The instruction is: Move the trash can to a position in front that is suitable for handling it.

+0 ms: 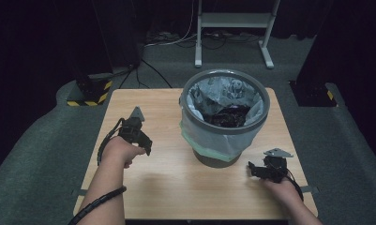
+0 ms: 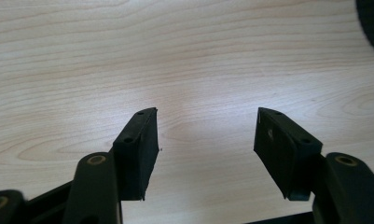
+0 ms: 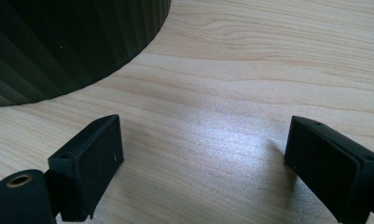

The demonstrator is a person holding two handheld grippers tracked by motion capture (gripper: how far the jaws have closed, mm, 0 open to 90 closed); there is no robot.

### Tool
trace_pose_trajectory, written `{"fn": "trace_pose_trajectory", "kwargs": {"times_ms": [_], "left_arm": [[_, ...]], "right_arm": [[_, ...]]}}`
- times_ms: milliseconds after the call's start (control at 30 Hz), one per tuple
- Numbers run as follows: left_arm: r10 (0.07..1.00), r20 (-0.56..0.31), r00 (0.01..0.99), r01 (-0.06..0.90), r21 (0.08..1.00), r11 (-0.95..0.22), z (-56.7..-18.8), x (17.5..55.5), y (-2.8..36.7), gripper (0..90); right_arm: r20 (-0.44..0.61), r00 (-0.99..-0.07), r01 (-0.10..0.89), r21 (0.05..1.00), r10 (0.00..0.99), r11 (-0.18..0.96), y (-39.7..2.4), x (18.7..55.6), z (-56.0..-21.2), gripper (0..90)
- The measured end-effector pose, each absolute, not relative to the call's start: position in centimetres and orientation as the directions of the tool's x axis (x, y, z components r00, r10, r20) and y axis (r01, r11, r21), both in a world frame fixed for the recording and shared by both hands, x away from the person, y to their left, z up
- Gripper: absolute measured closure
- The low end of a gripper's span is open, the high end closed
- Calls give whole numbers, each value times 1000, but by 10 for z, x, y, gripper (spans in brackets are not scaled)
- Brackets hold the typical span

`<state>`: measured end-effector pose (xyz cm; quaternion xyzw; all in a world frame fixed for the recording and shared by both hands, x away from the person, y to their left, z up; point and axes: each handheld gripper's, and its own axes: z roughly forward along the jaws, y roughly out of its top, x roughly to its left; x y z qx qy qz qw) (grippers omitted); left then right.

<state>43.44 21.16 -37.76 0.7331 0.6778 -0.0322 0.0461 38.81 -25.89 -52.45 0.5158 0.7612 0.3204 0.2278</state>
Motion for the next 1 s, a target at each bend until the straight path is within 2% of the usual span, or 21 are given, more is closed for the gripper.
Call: {"fn": "trace_pose_trajectory", "kwargs": {"times_ms": [333, 1000], "left_arm": [[989, -141, 51, 999, 6, -51, -345, 441, 207, 413], [993, -114, 34, 999, 34, -30, -288, 445, 188, 429]], "right_arm": [[-16, -365, 639, 723, 931, 263, -259, 388, -525, 111], [-15, -367, 640, 722, 930, 264, -259, 388, -525, 109]]}}
